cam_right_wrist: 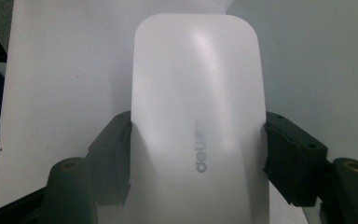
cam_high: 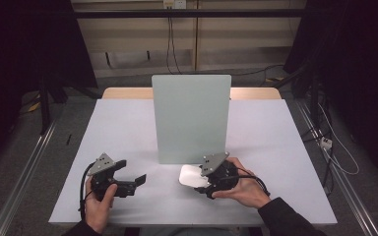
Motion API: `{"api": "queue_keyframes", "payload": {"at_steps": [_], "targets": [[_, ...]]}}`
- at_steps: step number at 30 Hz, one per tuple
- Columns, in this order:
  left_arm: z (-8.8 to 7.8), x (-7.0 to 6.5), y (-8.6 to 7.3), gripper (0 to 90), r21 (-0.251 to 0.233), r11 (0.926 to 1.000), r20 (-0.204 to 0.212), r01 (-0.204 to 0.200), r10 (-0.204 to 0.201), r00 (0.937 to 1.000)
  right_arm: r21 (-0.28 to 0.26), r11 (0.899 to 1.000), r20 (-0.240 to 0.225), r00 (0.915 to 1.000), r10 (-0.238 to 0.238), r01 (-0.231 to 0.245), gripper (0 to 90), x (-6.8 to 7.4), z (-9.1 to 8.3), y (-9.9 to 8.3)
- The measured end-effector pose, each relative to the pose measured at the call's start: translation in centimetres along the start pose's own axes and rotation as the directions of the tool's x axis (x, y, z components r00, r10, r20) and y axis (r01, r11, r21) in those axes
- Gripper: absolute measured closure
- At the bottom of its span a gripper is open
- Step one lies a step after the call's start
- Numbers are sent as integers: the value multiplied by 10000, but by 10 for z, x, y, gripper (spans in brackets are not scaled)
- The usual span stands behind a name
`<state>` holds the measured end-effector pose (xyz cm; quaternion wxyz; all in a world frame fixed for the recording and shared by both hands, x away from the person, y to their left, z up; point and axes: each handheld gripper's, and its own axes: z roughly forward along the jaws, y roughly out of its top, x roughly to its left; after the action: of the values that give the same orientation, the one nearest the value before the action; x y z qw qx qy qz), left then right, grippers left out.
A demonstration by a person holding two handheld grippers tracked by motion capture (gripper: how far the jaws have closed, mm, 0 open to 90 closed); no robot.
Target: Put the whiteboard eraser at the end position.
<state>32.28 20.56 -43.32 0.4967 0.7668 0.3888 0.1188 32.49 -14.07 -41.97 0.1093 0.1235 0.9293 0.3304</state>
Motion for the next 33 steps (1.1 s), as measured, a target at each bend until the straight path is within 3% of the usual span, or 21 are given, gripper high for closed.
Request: {"api": "queue_keyframes", "payload": {"at_steps": [12, 17, 28, 33], "targets": [[0, 1, 0, 40, 15, 10000, -19, 14, -14, 10000, 357, 9989, -308, 9991, -290, 301, 316, 3, 17, 6], [1, 1, -1, 40, -32, 10000, -4, 66, -66, 10000, 562, 9973, -53, 9989, -467, 470, 316, 3, 22, 7], [1, 2, 0, 41, 78, 10000, -8, -34, 34, 10000, 604, 9969, -65, 9988, -493, 496, 315, -5, 30, 8], [1, 2, -1, 40, 55, 9999, -102, 108, -108, 9999, 579, 9973, -129, 9989, -452, 459, 315, -6, 34, 6]]}}
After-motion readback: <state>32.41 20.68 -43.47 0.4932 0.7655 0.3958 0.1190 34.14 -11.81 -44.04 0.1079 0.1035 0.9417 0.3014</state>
